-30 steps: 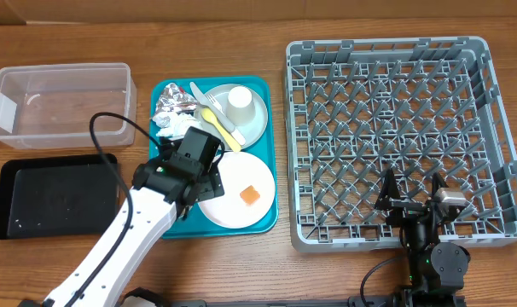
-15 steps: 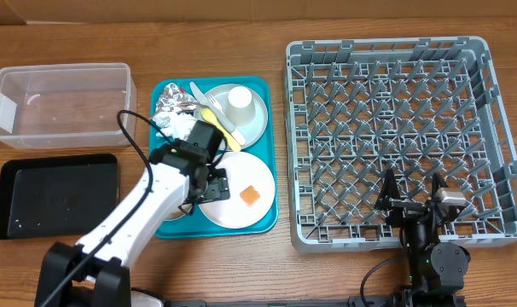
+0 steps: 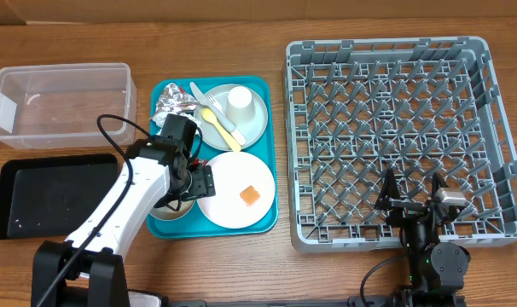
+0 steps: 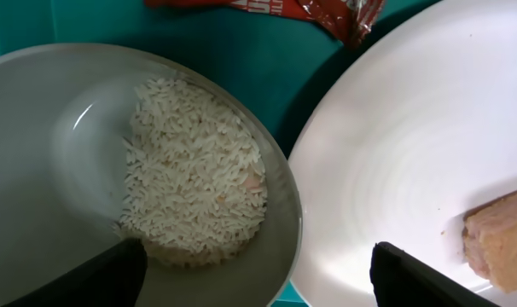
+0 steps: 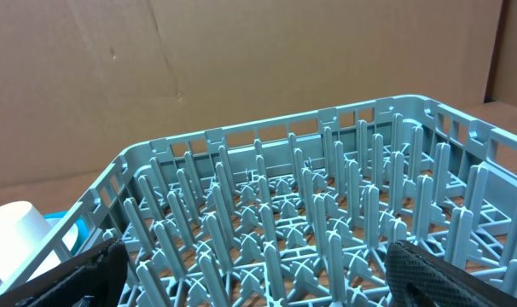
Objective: Sort waste into correct bins and load items into the dishwasher rack
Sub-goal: 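Move the left gripper over the grey rice bowl on the teal tray, then lower the left gripper and grasp the rim of the grey bowl, then lift the grey bowl with the left gripper over the black tray, then tilt the grey bowl with the left gripper, pouring rice onto the black tray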
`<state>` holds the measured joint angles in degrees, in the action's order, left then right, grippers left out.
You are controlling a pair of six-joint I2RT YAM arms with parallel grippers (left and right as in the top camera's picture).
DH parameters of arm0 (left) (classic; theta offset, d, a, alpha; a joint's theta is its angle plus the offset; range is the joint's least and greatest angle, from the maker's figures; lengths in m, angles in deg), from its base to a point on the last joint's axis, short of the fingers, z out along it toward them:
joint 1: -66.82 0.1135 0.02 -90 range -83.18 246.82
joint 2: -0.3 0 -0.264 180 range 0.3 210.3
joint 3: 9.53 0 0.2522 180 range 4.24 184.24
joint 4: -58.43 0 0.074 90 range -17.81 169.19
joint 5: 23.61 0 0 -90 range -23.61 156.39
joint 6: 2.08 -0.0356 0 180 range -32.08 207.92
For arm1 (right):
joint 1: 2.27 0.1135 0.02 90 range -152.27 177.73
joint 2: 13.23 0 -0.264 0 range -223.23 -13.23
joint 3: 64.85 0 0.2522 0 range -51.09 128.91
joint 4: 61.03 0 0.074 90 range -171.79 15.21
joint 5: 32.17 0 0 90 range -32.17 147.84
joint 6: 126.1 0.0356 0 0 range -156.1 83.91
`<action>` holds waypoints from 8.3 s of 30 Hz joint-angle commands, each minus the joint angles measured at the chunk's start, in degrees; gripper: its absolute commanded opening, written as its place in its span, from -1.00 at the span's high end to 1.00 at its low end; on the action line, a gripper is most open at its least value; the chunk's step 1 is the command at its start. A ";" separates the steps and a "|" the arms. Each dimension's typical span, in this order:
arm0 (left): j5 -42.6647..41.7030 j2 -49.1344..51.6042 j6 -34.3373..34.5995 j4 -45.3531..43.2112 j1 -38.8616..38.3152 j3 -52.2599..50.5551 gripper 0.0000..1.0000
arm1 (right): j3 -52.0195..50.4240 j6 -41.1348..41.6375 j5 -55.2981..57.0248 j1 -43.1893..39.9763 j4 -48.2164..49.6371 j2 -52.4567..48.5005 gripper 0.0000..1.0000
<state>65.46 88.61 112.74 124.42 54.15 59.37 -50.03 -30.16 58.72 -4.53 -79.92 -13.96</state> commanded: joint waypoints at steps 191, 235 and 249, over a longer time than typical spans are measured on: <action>-48.24 -6.73 -26.23 -6.51 63.93 5.01 0.92 | -0.59 -0.42 0.48 -0.17 0.39 0.57 -1.00; -57.72 2.78 -32.20 -5.57 68.04 5.01 0.92 | -0.59 -0.39 0.48 -0.17 0.39 0.57 -1.00; -61.24 2.78 -36.37 -4.00 68.17 5.01 0.92 | -0.59 -0.39 0.48 -0.17 0.39 0.57 -1.00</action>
<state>7.78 91.41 79.26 120.22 121.71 64.51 -50.03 -30.14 58.72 -4.53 -79.94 -13.96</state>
